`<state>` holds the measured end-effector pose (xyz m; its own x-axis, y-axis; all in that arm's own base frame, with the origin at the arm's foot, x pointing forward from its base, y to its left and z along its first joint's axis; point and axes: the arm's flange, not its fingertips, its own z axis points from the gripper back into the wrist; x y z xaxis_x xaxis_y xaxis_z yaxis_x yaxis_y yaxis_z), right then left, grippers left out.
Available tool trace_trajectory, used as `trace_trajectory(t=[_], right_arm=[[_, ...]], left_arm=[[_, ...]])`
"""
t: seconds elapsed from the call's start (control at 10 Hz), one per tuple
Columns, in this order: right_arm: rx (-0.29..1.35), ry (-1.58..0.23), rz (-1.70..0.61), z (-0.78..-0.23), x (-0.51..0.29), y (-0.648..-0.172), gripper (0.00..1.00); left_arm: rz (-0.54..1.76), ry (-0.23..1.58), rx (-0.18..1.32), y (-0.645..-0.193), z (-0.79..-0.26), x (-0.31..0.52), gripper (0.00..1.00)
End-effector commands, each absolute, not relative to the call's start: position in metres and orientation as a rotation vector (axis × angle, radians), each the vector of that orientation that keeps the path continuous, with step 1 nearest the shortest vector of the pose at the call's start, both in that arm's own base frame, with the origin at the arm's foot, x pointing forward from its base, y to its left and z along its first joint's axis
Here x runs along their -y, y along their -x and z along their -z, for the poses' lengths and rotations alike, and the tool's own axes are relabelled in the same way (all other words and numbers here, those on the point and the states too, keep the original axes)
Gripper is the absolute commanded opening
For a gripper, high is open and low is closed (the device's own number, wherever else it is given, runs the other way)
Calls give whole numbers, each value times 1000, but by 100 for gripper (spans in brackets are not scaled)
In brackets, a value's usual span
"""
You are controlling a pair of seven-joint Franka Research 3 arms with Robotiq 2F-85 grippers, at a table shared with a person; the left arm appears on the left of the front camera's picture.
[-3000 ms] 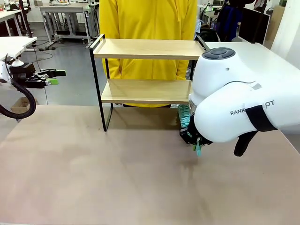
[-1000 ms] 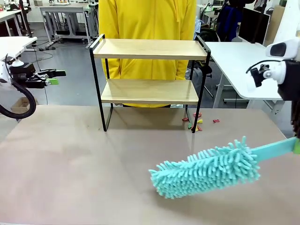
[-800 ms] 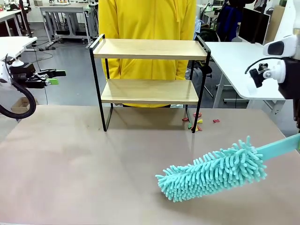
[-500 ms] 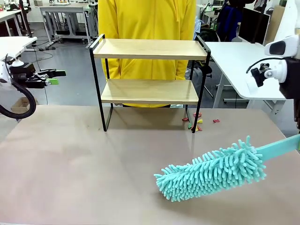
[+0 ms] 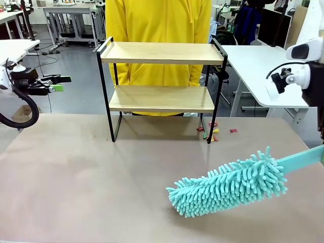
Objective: Clean the shelf.
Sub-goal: Hand the Duster back to the human.
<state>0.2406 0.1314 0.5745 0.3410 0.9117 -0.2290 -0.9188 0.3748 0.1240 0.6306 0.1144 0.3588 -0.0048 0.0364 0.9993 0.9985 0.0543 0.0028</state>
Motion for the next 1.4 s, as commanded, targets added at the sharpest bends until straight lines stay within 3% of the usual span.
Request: trace_trajectory(t=[0.0,0.4,0.5,0.8,1.0,1.3], right_arm=[[-255,-1,-1166,-572,-132,-238,13],[-278,29,-1191,-575,-131,-241,13],[-179,-8,-1252,-587,-134,-261,13],[20,-126,-1423,-592,-115,-326,13],[146,-175,-1547,-585,-102,-361,13],[273,-190,-1745,-597,-87,-385,13]], left_arm=[[1158,1188,1274,-628,-361,-114,100],[1154,1194,1264,-631,-359,-114,100],[1224,1130,1231,-613,-371,-104,100],[1380,976,1190,-518,-403,-62,100],[1286,953,1209,-467,-415,-52,100],[975,1117,1195,-401,-416,-13,100]])
